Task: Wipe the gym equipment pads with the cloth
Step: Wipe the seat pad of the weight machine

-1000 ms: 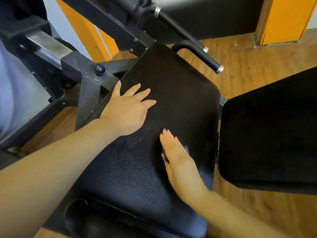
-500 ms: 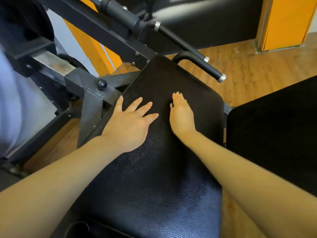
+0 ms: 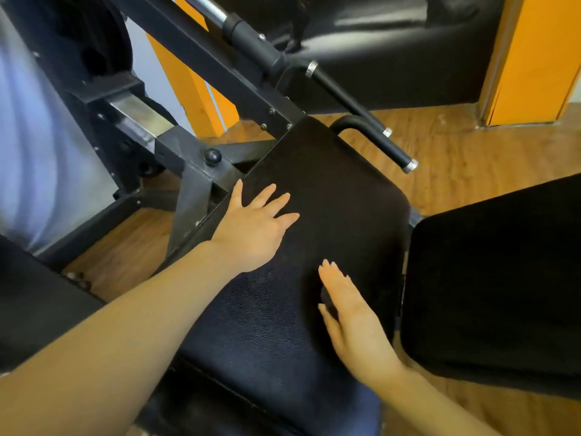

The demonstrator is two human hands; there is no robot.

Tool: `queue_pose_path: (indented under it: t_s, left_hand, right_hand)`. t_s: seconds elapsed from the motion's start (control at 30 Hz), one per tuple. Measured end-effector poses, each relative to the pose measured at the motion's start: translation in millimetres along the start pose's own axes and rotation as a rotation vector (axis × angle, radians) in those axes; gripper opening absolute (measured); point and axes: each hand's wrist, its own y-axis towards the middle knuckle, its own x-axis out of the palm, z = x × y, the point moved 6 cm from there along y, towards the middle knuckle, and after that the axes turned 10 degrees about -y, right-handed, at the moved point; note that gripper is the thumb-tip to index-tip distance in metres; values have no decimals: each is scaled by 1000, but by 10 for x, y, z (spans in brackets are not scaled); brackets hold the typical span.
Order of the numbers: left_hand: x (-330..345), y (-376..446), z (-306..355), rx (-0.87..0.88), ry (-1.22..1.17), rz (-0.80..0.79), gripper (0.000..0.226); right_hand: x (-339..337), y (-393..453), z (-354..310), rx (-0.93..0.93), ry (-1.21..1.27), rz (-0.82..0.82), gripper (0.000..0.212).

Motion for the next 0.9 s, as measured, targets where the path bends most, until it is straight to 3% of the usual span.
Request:
queue_pose_path:
  t_s: [0.1, 0.23, 0.43, 0.6, 0.77, 0.9]
  left_hand:
    - [-4, -200, 110, -59, -46, 100, 55]
    - [88, -485, 277, 21, -10, 192, 62]
    - [129, -474, 288, 48, 0, 201, 63]
    - [108, -510, 305, 69, -78, 275, 58]
    - [-134, -609, 411, 46, -270, 256, 55]
    - [-793, -707, 434, 37, -380, 230, 53]
  right_hand:
    - [-164, 72, 87, 114, 82, 114, 76]
    - [-110, 123, 167, 204, -97, 119, 78]
    - [-27, 158, 230, 244, -120, 77, 54]
    - [-17, 141, 183, 237, -37, 51, 50]
    - [-454, 7, -72, 372, 59, -51, 49]
    - [-1175, 39, -552, 526, 90, -102, 55]
